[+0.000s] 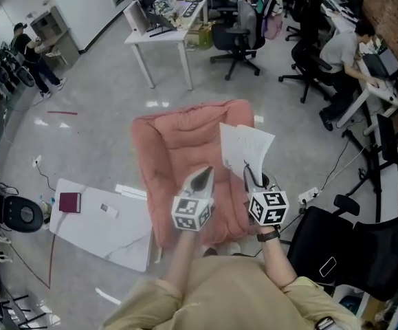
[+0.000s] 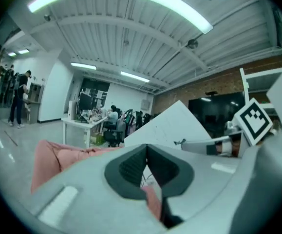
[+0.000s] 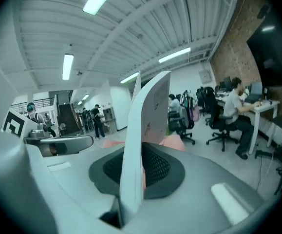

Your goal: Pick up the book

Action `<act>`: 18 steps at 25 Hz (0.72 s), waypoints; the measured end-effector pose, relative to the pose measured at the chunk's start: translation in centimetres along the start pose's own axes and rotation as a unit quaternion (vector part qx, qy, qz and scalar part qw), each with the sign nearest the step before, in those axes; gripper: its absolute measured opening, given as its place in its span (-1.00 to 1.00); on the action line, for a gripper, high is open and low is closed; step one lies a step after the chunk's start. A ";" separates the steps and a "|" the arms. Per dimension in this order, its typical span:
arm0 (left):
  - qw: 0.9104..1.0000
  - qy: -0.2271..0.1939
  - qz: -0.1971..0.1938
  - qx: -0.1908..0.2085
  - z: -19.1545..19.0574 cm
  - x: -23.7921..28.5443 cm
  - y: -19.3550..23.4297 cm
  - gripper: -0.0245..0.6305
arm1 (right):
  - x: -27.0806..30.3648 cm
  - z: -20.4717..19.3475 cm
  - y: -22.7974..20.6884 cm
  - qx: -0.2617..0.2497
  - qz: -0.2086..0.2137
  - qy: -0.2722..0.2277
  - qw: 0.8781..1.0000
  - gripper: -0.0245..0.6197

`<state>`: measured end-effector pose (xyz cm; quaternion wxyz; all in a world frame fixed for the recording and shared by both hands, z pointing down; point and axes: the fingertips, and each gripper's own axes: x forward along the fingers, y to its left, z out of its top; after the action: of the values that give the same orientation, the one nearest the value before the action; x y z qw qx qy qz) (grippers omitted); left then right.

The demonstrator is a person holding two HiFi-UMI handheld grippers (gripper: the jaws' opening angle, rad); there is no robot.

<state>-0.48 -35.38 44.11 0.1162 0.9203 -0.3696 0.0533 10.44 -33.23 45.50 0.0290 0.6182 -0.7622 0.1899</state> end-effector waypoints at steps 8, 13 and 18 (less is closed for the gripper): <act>0.994 -0.094 -0.007 0.062 10.0 -2.6 -2.0 -0.93 | -5.3 10.6 4.5 -0.080 -0.004 -0.140 0.987 -0.78; 0.990 -0.116 -0.016 0.075 11.6 -3.4 -2.5 -0.93 | -6.5 12.9 5.9 -0.110 -0.017 -0.176 0.978 -0.78; 0.988 -0.128 -0.025 0.079 12.5 -4.5 -2.2 -0.93 | -6.9 13.5 7.1 -0.104 -0.021 -0.189 0.976 -0.78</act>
<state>-2.01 -33.99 30.81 -0.0041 0.9348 -0.3530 -0.0387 7.87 -30.01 29.28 -0.0477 0.6522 -0.7565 -0.0118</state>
